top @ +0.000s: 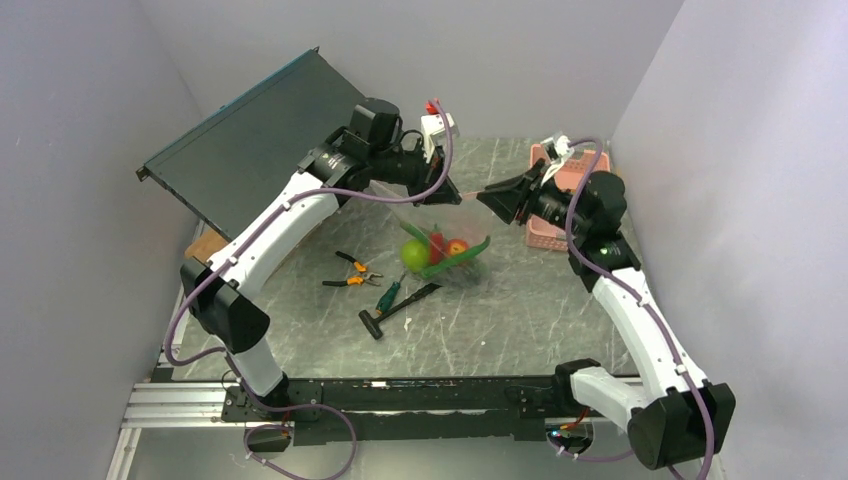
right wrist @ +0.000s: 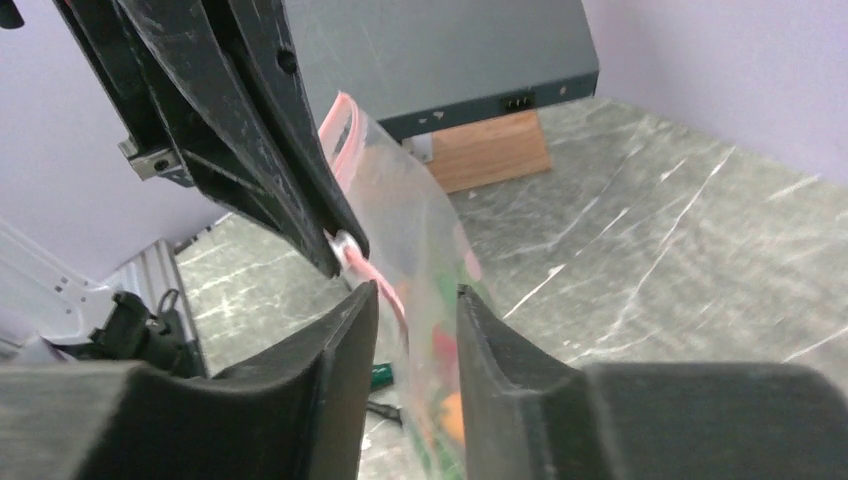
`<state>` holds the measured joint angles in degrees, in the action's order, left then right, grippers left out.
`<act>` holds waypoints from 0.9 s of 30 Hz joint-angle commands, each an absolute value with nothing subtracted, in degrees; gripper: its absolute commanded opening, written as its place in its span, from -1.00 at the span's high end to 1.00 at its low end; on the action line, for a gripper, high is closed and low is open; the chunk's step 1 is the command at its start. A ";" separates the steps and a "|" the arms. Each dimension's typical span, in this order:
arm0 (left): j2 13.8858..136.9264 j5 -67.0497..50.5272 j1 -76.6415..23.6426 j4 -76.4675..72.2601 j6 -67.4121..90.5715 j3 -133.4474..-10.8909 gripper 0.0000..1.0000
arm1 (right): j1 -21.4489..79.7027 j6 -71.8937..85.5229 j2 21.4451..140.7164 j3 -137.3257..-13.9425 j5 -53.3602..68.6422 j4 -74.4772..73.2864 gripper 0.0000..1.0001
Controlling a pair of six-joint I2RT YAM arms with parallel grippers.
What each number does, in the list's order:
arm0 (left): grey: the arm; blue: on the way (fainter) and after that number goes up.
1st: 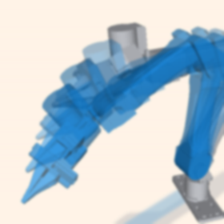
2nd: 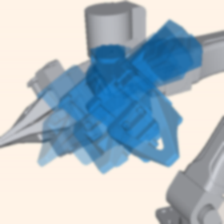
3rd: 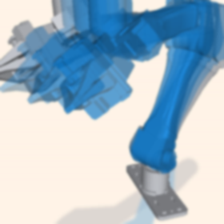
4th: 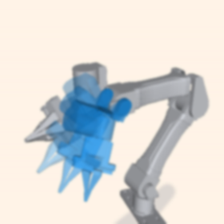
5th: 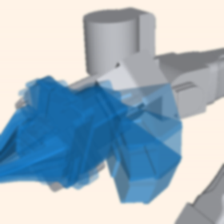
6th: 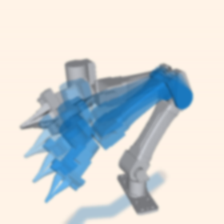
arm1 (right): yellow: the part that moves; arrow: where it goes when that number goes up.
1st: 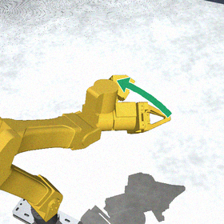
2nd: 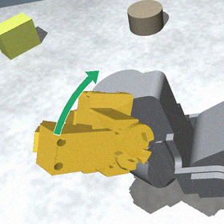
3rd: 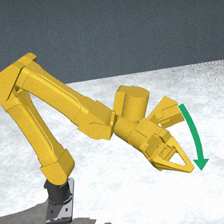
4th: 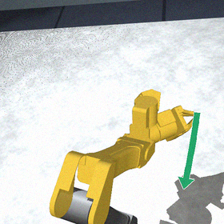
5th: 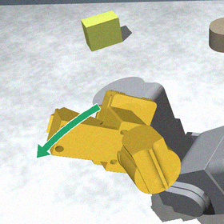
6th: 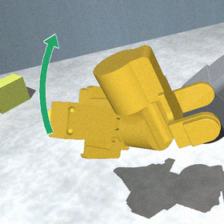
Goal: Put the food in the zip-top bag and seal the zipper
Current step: Zip the zipper food storage bag at the center of the board.
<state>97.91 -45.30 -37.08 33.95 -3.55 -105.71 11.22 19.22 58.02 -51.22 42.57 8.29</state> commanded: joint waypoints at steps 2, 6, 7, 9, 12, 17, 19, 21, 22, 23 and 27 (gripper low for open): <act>93.73 -45.58 -36.41 35.01 -1.51 -104.78 1.00 | 10.82 6.49 61.20 -61.22 49.39 -2.27 -0.17; 94.97 -47.62 -36.42 35.79 -0.87 -106.61 1.00 | 10.78 -1.09 63.29 -64.30 55.91 -6.93 -0.58; 95.35 -47.85 -36.44 36.27 -1.06 -107.25 1.00 | 10.83 -2.70 64.51 -65.74 57.75 -8.35 -0.61; 95.45 -48.26 -36.41 36.19 -1.01 -107.55 1.00 | 10.98 -5.61 68.62 -70.03 61.29 -12.79 -0.59; 94.92 -48.42 -36.55 36.33 -1.18 -107.15 1.00 | 11.11 -11.62 74.51 -79.31 66.96 -24.84 -0.42; 95.18 -48.98 -36.50 38.22 -2.11 -108.25 1.00 | 11.50 -21.23 80.53 -88.24 69.74 -38.72 0.02; 96.05 -49.22 -36.59 39.47 -2.58 -109.41 1.00 | 11.68 -24.86 82.57 -91.25 70.18 -44.29 0.07; 96.63 -48.89 -36.65 41.22 -3.46 -110.79 1.00 | 11.69 -28.77 84.11 -93.68 69.91 -49.98 0.11; 96.74 -48.61 -36.57 41.54 -3.85 -110.90 1.00 | 11.69 -29.70 84.29 -94.04 69.90 -51.23 0.11; 96.76 -48.38 -36.57 41.70 -4.22 -110.89 1.00 | 11.68 -28.62 83.81 -93.52 69.93 -50.33 0.08; 96.69 -48.23 -36.61 41.42 -4.66 -109.98 1.00 | 12.25 -24.44 82.00 -90.33 71.14 -44.59 0.02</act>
<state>96.90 -46.98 -36.75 42.50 -3.03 -107.81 11.55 -23.00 84.03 -91.18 68.25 -43.94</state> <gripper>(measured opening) 0.036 0.485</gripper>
